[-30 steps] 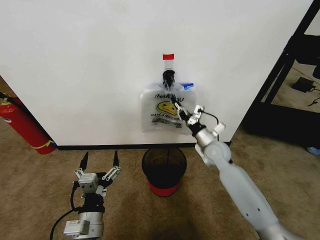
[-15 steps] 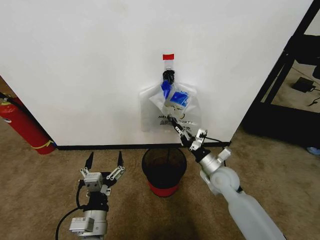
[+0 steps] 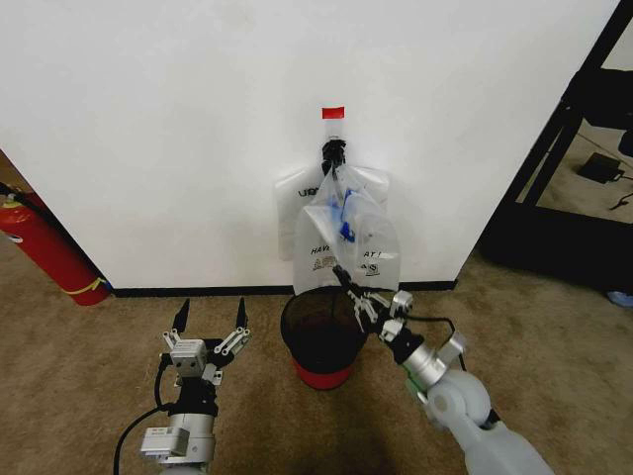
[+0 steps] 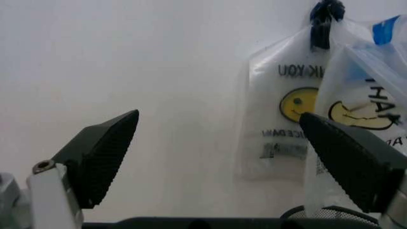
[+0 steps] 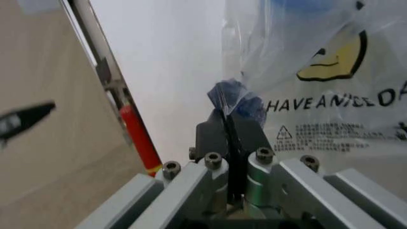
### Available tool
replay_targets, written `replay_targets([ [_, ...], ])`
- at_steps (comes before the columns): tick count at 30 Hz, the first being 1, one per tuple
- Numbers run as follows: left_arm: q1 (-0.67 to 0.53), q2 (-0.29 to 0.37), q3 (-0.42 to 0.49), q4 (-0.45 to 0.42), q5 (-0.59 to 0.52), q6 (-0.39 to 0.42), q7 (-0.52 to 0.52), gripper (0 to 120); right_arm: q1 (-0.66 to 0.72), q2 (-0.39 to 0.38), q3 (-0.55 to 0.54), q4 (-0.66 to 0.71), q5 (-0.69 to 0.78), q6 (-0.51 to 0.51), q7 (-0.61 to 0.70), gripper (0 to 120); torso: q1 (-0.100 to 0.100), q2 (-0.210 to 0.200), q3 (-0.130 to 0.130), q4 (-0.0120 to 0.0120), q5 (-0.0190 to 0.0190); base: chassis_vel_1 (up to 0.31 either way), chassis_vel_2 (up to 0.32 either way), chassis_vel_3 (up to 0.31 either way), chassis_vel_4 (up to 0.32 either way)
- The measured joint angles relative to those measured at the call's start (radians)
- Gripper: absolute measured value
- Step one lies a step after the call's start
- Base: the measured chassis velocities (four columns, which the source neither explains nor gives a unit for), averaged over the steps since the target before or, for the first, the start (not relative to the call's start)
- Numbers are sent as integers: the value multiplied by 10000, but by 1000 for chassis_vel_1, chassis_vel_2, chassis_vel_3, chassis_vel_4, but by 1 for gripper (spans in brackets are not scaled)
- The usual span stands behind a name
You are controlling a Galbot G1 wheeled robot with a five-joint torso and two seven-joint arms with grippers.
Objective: Pick up the garbage bag from the wall and place it over the trash bin.
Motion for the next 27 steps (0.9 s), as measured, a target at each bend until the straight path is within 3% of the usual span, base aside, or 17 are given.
replay_targets([
  [12,-72,81,65,123,-125,1,-21,99,-553,180,245,-819,-2365,1338,391,0,0,0,0,-1,0,0,0,0,0],
  [27,-57,224,70,-54,-152,89,-66,99,-585,227,78,-899,-3596,1815,1260,0,1,0,0,0,0,0,0,0,0],
])
